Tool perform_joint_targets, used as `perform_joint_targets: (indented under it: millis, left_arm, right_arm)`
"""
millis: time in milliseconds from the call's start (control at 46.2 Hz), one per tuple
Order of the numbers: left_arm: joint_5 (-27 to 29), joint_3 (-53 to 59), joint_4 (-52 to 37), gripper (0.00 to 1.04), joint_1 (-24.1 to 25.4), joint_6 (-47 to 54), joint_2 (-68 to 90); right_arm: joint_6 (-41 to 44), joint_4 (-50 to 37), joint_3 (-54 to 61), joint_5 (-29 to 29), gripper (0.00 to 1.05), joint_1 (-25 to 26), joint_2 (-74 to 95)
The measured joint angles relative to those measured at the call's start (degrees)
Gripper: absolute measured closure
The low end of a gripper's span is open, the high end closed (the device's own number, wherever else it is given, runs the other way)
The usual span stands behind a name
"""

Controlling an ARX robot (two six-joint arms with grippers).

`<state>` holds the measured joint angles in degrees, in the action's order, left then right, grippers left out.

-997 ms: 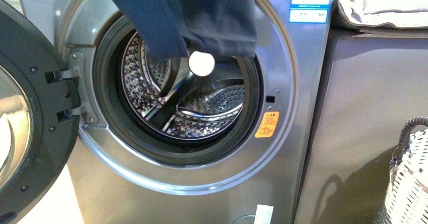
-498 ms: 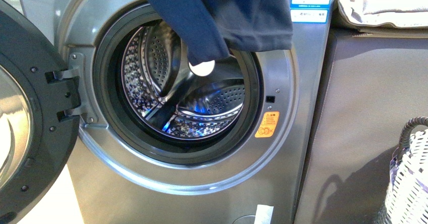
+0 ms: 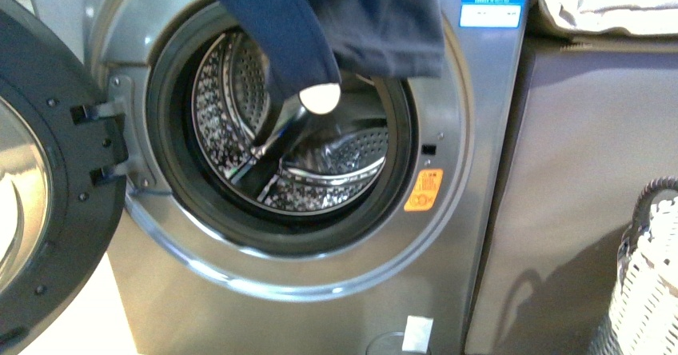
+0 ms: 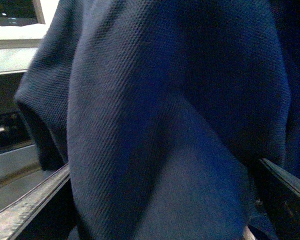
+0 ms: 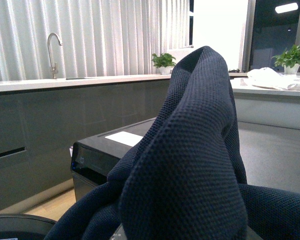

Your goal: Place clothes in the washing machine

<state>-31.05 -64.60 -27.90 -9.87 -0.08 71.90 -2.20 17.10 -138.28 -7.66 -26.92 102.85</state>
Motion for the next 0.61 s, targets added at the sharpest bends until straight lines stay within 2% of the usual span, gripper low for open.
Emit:
perform_joint_targets:
  millis: [152,303,498,607]
  left_arm:
    - [-0.2,-4.4,0.7,0.06,-4.3,1.6,5.4]
    - [-3.0,-6.9,-1.3,0.06,-7.3,1.2,8.8]
    - [-11.4,-6.6,-11.0,0.06,-9.7,-5.2,10.8]
    - [-15.9,-5.6,-19.6,0.06,-10.0,-12.7,11.3]
  right_arm:
    - [0.0,0.0,0.0,0.0,0.95,0.0,0.0]
    - [0.0,0.0,0.0,0.1,0.95,0.0,0.0]
    - [0.0,0.0,0.0,0.1,0.95,0.0,0.0]
    - [0.0,0.0,0.0,0.1,0.95,0.0,0.0]
